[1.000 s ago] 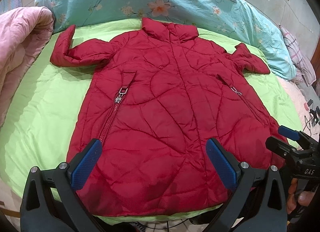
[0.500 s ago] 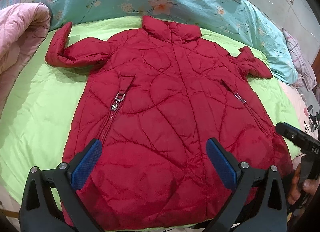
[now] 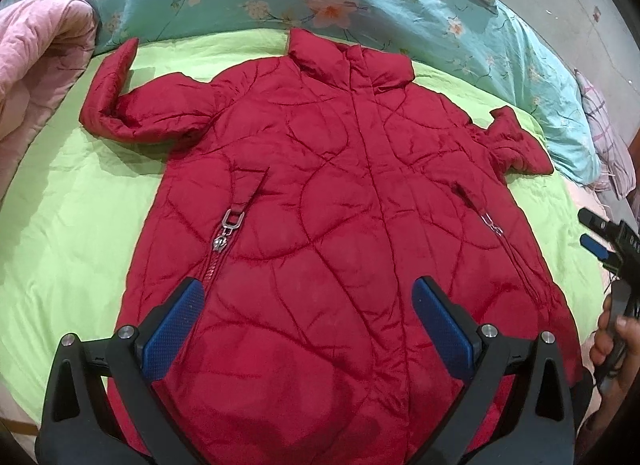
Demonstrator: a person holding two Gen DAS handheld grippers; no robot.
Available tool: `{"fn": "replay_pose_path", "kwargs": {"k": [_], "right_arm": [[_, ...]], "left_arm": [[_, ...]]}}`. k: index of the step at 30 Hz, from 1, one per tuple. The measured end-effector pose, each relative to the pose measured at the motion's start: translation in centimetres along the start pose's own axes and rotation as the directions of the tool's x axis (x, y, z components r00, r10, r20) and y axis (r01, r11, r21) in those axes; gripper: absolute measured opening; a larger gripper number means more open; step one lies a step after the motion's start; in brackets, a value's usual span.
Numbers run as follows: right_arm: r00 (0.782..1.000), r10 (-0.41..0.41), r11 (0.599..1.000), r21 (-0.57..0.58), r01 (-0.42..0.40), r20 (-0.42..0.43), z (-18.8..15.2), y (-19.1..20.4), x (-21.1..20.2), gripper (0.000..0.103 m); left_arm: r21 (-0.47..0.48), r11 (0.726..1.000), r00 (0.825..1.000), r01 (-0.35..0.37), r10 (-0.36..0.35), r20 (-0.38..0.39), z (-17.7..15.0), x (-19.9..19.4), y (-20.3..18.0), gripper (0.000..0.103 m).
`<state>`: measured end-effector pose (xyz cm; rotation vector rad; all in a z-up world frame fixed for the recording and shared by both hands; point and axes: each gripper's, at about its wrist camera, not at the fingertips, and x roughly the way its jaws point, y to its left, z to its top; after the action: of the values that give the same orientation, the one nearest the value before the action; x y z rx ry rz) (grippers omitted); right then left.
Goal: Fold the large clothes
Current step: 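Move the right tool to a jacket sleeve cuff and close on it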
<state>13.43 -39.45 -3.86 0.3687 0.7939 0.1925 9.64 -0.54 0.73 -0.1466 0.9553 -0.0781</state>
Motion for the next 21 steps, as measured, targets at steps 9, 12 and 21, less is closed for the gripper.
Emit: {"fn": "replay_pose_path", "kwargs": {"k": [9,12,21], "right_arm": [[0.997,-0.022,0.997,0.081,0.016,0.068,5.7,-6.6,2.6,0.101],[0.995,-0.052,0.991,0.129,0.041,0.086,7.8,-9.5,3.9,0.095],[0.984,-0.137,0.953,0.287,0.099,0.115,13.3,-18.4,8.3,0.066]], "left_arm": [[-0.004,1.0,1.0,0.003,-0.003,-0.022,1.5,2.0,-0.6,0.103],[-0.003,1.0,0.999,0.0,0.0,-0.037,1.8,2.8,-0.7,0.103],[0.004,1.0,0.996,-0.014,0.014,-0.088,2.6,5.9,-1.0,0.103]]}}
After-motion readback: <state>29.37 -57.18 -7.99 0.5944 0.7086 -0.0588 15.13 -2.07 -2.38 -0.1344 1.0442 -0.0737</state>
